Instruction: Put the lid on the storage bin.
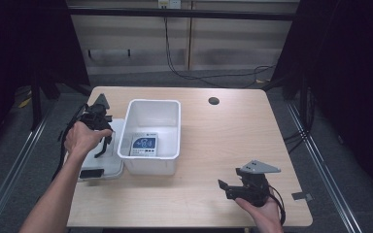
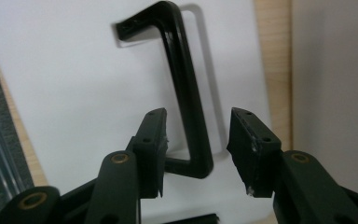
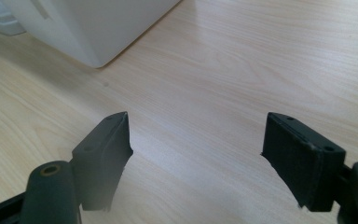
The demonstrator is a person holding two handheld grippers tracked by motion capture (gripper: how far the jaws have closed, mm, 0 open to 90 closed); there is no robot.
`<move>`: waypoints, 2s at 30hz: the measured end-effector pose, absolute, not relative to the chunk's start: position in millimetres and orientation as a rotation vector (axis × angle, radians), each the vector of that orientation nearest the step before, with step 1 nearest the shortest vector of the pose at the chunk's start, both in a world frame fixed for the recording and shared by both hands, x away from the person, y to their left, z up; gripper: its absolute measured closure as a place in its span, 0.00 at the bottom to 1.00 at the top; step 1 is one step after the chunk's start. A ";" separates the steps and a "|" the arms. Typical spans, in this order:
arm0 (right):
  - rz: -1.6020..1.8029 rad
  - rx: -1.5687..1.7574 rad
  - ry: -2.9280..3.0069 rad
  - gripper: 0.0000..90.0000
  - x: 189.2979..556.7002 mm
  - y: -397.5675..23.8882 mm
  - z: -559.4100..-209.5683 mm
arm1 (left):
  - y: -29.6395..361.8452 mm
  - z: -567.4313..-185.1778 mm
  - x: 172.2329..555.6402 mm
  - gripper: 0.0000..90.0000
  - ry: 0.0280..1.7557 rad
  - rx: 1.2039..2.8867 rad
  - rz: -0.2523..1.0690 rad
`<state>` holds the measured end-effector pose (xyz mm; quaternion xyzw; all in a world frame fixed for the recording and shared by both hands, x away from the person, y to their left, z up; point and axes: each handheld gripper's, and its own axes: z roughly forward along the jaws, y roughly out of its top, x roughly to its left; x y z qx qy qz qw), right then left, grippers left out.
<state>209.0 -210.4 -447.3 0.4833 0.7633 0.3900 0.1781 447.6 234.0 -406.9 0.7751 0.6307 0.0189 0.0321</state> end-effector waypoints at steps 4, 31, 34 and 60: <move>1.102 1.365 2.169 0.25 209.5 -209.9 -448.1 | 235.1 -412.0 449.5 0.63 1.981 2.381 0.058; 1.078 1.372 2.195 0.26 211.1 -208.3 -450.3 | 253.3 -406.8 450.7 0.70 2.006 2.348 0.018; 1.081 1.381 2.192 0.26 212.0 -209.1 -450.7 | 258.6 -405.6 452.5 0.72 2.026 2.335 0.002; 1.079 1.377 2.210 0.26 213.1 -208.1 -452.3 | 266.0 -410.6 460.9 0.93 2.143 2.264 -0.024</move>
